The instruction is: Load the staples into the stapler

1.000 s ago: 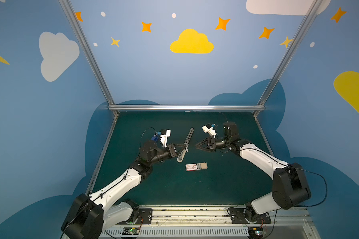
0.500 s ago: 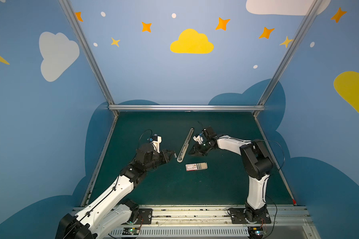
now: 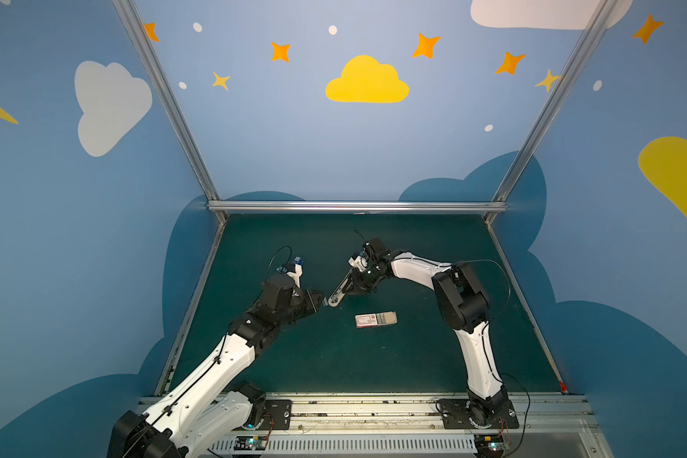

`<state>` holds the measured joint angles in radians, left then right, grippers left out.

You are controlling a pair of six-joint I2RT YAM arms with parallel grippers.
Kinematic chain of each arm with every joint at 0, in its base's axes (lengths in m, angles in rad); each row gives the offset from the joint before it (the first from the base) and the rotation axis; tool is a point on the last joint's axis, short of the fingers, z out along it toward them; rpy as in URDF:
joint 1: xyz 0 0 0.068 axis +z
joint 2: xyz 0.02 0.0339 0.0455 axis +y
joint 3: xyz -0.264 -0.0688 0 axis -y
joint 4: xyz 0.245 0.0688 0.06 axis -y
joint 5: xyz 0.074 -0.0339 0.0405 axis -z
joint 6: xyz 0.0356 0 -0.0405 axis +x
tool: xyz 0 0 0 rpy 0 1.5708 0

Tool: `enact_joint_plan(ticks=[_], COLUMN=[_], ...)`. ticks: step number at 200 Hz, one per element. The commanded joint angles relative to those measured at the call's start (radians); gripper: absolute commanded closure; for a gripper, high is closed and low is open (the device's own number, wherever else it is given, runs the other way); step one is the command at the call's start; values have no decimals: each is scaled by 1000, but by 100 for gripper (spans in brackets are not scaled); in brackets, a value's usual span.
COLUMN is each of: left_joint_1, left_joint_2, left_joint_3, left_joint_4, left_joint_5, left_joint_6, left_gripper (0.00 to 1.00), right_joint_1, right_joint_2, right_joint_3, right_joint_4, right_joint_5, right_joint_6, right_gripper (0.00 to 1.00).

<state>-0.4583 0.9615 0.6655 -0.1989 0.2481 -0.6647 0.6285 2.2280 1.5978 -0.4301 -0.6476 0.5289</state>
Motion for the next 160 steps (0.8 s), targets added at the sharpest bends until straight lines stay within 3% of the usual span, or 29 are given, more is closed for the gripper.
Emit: enact_joint_plan(ticks=[1, 35, 88, 129, 160], left_joint_1=[3, 4, 4, 3, -7], left_joint_2=[36, 166, 449, 670, 812], left_joint_3=[59, 174, 413, 642, 803], left_joint_4=[-42, -101, -175, -292, -390], left_joint_5=[-29, -85, -56, -14, -31], left_joint_6=[69, 172, 392, 537, 633], left_gripper=[85, 85, 84, 85, 85], right_joint_1=[-15, -78, -127, -124, -118], right_joint_2=[-103, -322, -629, -815, -917], right_joint_3=[-65, -304, -578, -680, -703], right_joint_4=[-39, 40, 113, 153, 154], right_joint_5=[13, -14, -126, 19, 115], right_joint_6=[-36, -46, -116, -155, -189], right_gripper=[72, 72, 67, 54, 51])
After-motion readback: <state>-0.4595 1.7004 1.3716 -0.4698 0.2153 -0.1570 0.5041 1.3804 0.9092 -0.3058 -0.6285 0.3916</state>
